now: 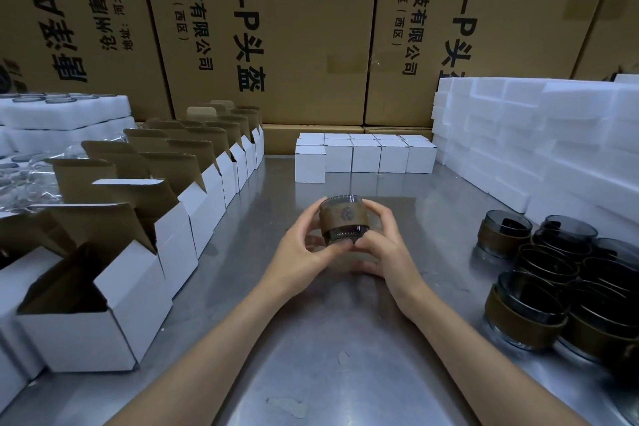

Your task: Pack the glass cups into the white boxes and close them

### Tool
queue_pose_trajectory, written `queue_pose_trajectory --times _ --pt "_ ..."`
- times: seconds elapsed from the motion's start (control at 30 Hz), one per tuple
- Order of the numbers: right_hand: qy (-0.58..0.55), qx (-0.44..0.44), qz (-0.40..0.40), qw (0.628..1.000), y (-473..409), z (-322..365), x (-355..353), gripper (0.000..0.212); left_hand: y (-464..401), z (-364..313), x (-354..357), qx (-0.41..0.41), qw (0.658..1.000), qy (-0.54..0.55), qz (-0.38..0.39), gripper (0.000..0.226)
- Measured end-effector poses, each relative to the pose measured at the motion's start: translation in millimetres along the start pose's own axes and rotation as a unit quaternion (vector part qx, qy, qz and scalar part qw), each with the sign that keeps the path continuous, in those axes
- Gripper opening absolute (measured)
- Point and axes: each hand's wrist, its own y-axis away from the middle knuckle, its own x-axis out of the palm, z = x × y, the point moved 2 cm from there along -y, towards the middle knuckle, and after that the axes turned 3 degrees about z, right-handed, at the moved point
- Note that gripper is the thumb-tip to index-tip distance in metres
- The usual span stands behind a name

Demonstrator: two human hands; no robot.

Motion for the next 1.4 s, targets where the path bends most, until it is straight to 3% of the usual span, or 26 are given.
queue_pose_trajectory --times 0.17,0.4,0.57,0.73,0.9,1.07,1.2,1.3,1.4 --pt "-0.01 -0.001 -0.021 1.0 -3 -5 0 0.03 -1 4 0 0.009 1.0 -0.011 -0.004 0.065" --pt "-0.097 0.084 -0.03 0.991 -11 -8 -6 0.03 0 5 1 0.022 0.998 -0.045 -0.027 0.089" --pt "-0.111 0.073 -0.044 0.99 -12 -9 -7 0.023 4 0 0 0.1 0.984 -0.136 -0.05 0.09" --pt "-0.004 0.0 -0.101 0.995 -7 -13 -3 0.061 7 -6 5 0.197 0.947 -0.25 -0.047 0.089" --pt "0.04 -0.013 -0.094 0.995 -5 -11 0 0.072 6 -5 1 0.194 0.954 -0.212 -0.088 0.064" --pt "-0.09 0.099 -0.017 0.991 -8 -6 -3 0.052 2 -2 -5 0.144 0.972 -0.139 -0.125 0.061" --pt "-0.106 0.145 0.037 0.983 -7 -4 -3 0.056 2 0 -5 0.135 0.974 -0.133 -0.122 0.059" --pt "-0.083 0.129 0.01 0.988 -7 -4 2 0.055 2 0 -3 0.124 0.977 -0.138 -0.103 0.068" --pt "-0.067 0.072 -0.059 0.993 -6 -8 4 0.072 4 1 0 0.121 0.978 -0.155 -0.071 0.093"
